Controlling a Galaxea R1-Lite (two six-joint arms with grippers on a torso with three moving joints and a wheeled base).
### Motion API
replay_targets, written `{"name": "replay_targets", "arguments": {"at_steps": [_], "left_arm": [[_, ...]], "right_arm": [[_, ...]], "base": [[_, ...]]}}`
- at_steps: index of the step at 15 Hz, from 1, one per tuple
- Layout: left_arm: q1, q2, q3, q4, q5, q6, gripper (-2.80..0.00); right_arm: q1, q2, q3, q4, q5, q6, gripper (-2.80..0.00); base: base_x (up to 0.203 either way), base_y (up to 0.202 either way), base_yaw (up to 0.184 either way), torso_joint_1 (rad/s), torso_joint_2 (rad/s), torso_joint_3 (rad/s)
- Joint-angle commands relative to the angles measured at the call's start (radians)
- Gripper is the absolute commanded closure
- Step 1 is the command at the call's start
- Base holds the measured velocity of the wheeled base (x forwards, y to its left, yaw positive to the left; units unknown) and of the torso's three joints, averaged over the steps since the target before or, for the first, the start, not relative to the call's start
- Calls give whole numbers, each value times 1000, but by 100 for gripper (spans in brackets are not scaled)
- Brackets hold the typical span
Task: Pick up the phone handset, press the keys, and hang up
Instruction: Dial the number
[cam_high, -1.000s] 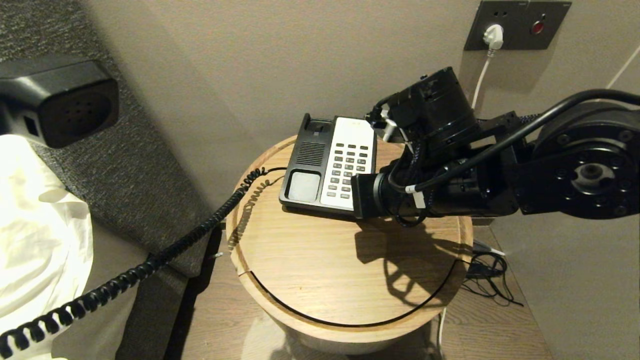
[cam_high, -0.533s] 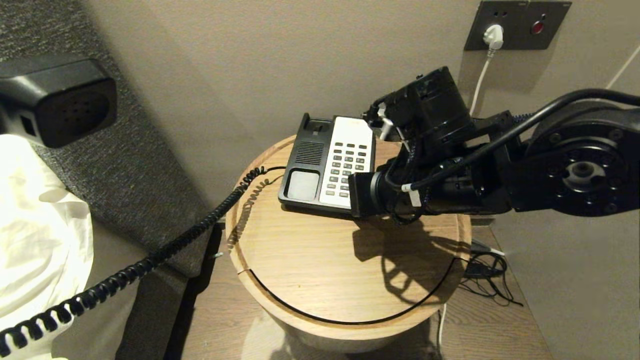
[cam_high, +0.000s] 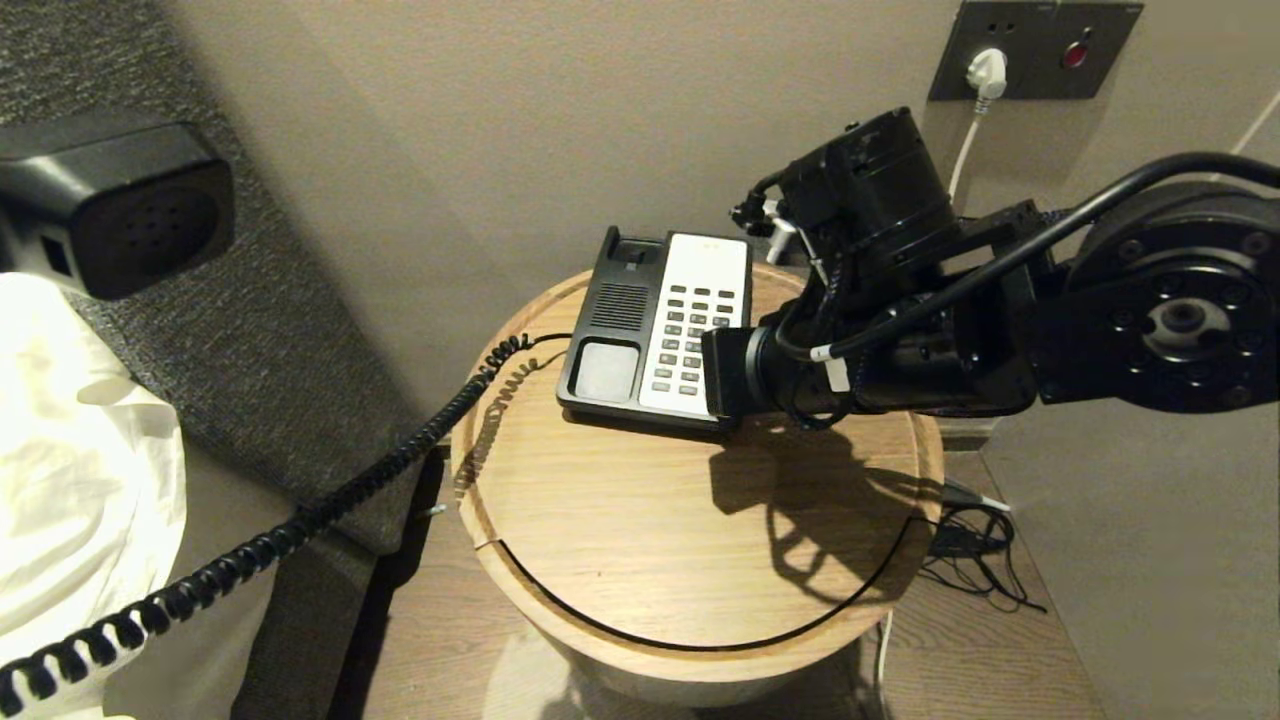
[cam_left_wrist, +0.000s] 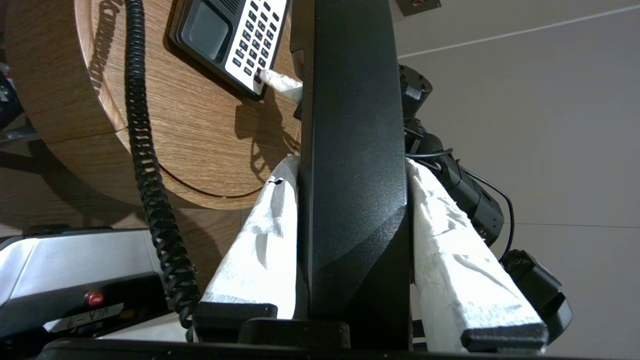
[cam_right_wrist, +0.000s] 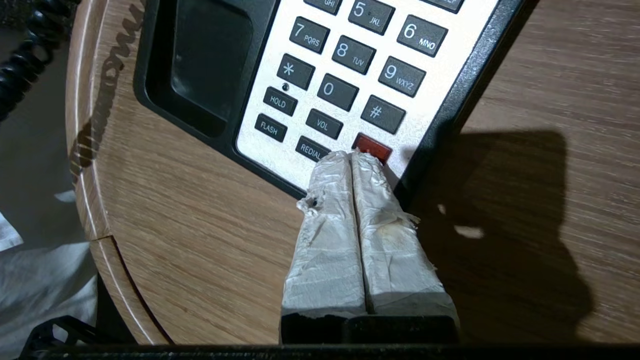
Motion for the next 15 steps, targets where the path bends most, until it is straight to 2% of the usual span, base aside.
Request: {"name": "replay_targets", "arguments": {"at_steps": [1, 15], "left_arm": [[0, -1, 3, 2, -1, -5, 0], [0, -5, 4, 3, -1, -7, 0]], "right_arm": [[-1, 2, 5, -1, -2, 2, 0], [-1, -1, 35, 20, -3, 2, 0]], "base": [[0, 0, 0, 0, 0, 0], [0, 0, 0, 0, 0, 0]]}}
